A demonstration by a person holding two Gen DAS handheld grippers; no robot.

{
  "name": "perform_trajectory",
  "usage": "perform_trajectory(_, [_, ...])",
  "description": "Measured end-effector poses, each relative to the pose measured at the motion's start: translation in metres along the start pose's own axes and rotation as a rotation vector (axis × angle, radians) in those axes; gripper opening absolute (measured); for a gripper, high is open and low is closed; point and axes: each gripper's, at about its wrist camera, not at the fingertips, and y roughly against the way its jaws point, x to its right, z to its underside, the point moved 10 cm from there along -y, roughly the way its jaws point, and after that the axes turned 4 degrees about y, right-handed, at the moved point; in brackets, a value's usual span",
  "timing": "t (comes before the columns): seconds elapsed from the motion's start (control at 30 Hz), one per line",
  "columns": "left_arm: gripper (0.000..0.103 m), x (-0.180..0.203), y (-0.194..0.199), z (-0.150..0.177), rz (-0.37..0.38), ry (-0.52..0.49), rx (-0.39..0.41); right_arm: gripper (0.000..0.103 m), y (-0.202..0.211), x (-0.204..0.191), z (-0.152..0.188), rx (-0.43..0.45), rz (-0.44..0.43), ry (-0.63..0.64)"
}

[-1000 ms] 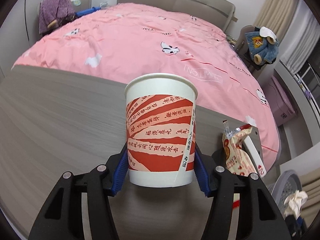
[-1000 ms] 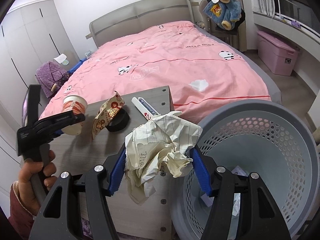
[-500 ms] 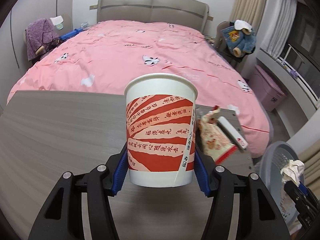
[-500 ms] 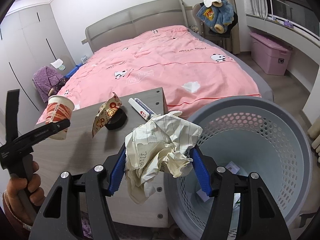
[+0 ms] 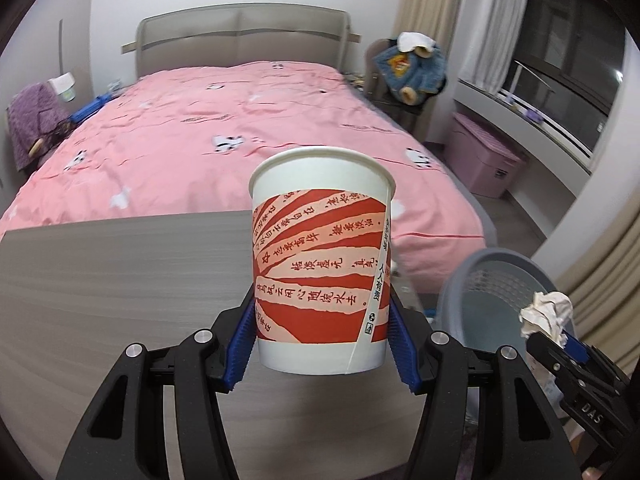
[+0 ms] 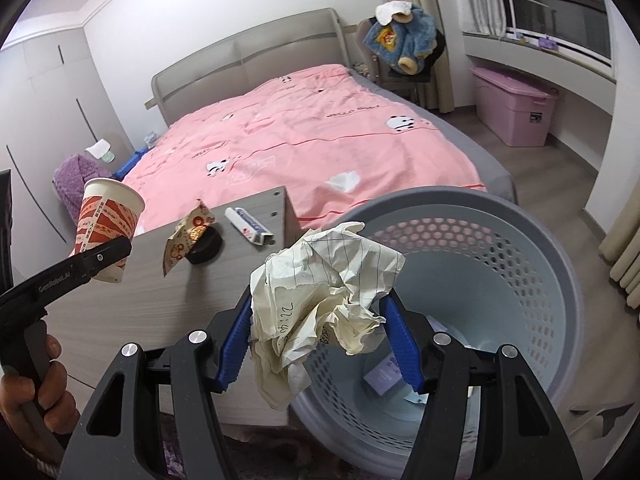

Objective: Collect trash
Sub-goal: 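Carry the cup and paper over the basket and open both grippers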

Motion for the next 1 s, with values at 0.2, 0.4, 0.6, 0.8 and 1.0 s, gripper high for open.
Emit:
perform_trajectory(0.2, [0.057, 0.042, 0.004, 0.008, 0.055, -0.062, -0.005, 0.060, 0.016, 0.028, 0.002, 0.026, 0.036, -0.034])
perform_trajectory(0.4, [0.057, 0.079, 0.004, 0.020, 0.094, -0.118, -0.016, 0.060, 0.026, 0.055, 0.011, 0.039, 0.065, -0.071])
perform_trajectory(0.6, [0.057, 0.111, 0.003, 0.031, 0.124, -0.174, -0.023, 0.060, 0.031, 0.077, 0.019, 0.038, 0.089, -0.100])
perform_trajectory(0.8, [0.057, 0.136, -0.007, 0.044, 0.129, -0.226, -0.046, 0.060, 0.032, 0.097, 0.026, 0.044, 0.102, -0.133])
perform_trajectory(1.0, [0.057, 0.157, -0.016, 0.053, 0.136, -0.273, -0.061, 0.060, 0.028, 0.114, 0.034, 0.025, 0.116, -0.155])
